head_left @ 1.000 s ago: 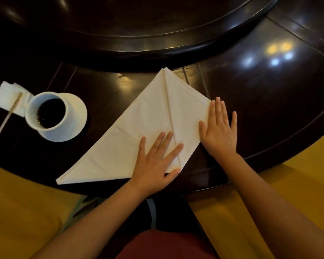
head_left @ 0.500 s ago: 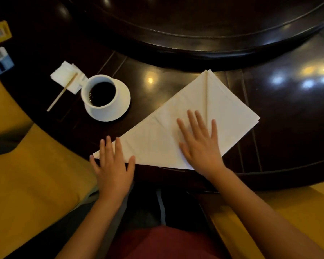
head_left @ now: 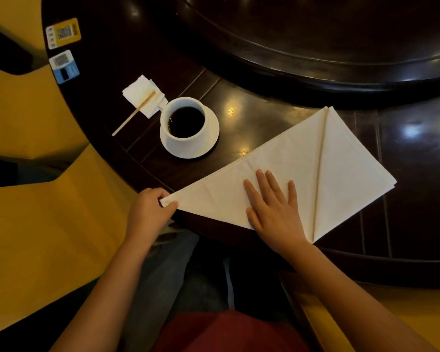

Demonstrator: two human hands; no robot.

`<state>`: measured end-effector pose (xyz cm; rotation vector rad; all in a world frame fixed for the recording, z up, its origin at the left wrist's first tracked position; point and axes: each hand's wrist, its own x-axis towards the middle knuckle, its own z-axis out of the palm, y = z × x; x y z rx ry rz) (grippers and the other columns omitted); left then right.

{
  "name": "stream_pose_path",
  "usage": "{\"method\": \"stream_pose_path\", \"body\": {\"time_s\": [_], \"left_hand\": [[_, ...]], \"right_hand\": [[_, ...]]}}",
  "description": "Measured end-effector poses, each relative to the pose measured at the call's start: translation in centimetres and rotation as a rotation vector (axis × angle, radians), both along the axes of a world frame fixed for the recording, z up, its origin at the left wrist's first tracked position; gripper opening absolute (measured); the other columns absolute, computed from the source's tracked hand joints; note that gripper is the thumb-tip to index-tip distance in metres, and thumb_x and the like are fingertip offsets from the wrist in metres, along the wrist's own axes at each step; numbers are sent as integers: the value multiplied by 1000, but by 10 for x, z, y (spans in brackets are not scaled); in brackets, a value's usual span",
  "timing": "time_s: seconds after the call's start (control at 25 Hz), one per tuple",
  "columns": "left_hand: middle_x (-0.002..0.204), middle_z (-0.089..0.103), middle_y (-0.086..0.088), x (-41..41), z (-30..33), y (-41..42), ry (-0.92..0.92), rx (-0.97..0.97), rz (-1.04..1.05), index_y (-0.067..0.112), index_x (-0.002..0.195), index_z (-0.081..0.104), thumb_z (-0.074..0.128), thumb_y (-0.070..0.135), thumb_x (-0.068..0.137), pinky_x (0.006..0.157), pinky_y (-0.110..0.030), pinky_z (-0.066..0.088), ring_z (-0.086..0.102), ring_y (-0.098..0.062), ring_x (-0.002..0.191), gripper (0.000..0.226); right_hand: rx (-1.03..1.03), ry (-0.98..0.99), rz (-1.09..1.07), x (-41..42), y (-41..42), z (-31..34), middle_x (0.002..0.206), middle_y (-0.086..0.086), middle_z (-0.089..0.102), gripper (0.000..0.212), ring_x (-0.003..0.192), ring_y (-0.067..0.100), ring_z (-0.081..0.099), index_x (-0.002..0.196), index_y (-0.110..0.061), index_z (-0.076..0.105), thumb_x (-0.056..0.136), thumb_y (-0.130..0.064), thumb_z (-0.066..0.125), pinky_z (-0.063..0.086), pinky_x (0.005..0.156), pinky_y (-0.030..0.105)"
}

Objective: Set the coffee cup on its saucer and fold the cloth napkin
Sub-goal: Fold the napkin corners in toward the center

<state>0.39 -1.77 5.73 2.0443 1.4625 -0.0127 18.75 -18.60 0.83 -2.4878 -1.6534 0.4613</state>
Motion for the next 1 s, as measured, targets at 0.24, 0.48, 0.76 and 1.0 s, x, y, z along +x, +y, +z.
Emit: {"method": "stream_pose_path", "body": {"time_s": [0.24, 0.48, 0.76, 1.0], "left_hand": [[87, 69, 5, 35, 44, -9, -396, -446, 224, 25, 84, 64, 62, 11, 87, 72, -23, 51, 65, -10, 83, 14], [88, 74, 7, 76, 66, -36, -533, -638, 147, 23, 90, 69, 62, 12, 86, 76, -21, 55, 68, -8, 88, 14], [105, 72, -2, 132, 52, -48, -631, -847, 12, 18, 100, 70, 56, 5, 88, 90, -25, 49, 64, -12, 103, 22], [129, 56, 4, 178, 31, -47, -441, -227, -400, 16, 129, 54, 52, 18, 93, 99, -11, 32, 49, -1, 116, 36]], "right_hand": [[343, 341, -120, -21, 29, 48, 130, 9, 54, 45, 117, 25, 51, 122, -19, 56, 83, -41, 57, 36, 95, 31], [579, 455, -241, -9, 34, 64, 92, 2, 68, 20, 82, 13, 61, 93, -14, 65, 81, -30, 64, 47, 73, 18], [571, 610, -538, 54, 15, 66, 75, -14, 60, 6, 75, -7, 56, 83, -22, 61, 85, -18, 65, 43, 68, 8], [398, 454, -621, 147, 24, 54, 84, -2, 61, 12, 76, 10, 55, 92, -11, 67, 89, -20, 60, 49, 85, 31]]}}
